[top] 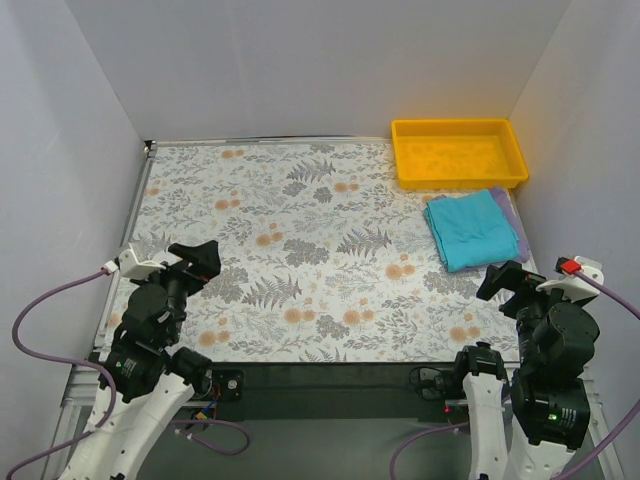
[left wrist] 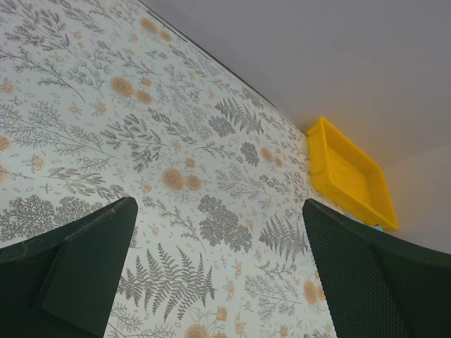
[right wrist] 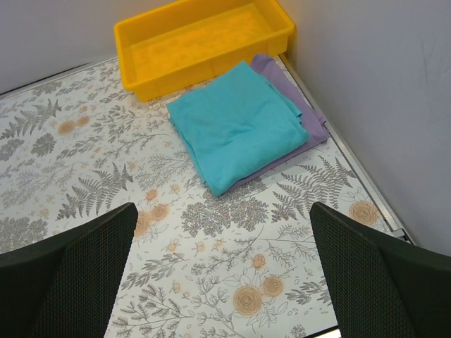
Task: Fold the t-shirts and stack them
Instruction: Neatly place the folded tshirt to the corner
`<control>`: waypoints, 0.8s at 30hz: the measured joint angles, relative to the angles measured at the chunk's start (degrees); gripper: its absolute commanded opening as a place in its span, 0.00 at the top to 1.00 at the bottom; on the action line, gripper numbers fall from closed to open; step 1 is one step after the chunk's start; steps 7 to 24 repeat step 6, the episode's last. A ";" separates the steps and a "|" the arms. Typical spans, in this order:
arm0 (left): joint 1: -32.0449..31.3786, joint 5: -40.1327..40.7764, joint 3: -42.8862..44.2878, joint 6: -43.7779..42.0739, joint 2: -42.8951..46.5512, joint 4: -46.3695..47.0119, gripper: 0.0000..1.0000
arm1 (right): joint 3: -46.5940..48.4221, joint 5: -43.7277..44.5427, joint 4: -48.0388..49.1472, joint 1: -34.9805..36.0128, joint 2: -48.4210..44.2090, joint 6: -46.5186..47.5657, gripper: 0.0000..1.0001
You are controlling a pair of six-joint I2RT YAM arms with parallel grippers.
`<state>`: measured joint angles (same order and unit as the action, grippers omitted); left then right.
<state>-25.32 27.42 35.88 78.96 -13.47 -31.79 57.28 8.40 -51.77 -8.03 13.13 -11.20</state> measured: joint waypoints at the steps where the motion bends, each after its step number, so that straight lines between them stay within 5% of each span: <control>1: 0.00 -0.09 0.00 0.37 -0.68 0.66 0.02 | 0.00 -0.17 0.04 0.09 0.00 0.02 0.02; 24: 0.00 -0.55 0.00 0.46 -3.43 1.88 0.02 | 0.00 -0.83 0.28 0.44 -0.04 0.09 0.02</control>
